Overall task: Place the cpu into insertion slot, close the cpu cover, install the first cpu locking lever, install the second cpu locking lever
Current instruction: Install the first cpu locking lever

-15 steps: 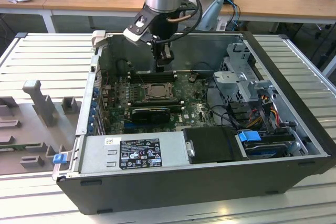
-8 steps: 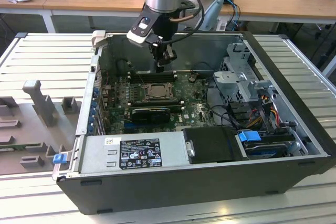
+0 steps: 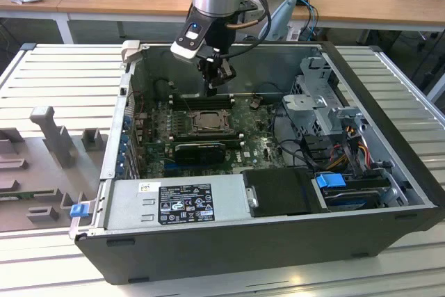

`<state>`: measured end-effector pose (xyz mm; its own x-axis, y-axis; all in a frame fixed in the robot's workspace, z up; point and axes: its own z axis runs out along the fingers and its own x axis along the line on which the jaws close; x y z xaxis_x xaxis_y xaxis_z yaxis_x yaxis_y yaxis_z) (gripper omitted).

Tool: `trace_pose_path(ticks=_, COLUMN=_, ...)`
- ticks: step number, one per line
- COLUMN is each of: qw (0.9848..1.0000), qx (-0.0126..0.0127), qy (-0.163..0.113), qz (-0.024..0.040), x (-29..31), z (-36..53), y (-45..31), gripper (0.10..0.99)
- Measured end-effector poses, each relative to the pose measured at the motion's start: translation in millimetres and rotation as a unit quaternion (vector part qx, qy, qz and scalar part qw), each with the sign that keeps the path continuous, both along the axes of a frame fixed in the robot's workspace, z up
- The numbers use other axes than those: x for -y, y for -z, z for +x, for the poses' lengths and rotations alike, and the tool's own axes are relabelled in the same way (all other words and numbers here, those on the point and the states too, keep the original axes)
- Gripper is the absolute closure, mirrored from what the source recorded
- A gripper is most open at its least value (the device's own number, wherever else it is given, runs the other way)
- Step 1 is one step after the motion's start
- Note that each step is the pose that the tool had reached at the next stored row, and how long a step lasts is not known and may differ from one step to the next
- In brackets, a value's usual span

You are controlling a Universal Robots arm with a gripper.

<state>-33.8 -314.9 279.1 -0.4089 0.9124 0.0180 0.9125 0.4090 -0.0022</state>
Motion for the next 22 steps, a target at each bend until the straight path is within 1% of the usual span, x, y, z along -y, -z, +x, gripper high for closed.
trace_pose_path(ticks=4, qw=0.9999, qx=0.0000, qy=-0.014, qz=0.0000, x=0.0, z=0.0, y=0.0, gripper=0.980)
trace_pose_path(ticks=13, qw=0.9994, qx=0.0000, qy=-0.035, qz=0.0000, x=0.0, z=0.0, y=0.0, gripper=0.980)
trace_pose_path(ticks=22, qw=0.9984, qx=0.0000, qy=-0.056, qz=0.0000, x=0.0, z=0.0, y=0.0, gripper=0.980)
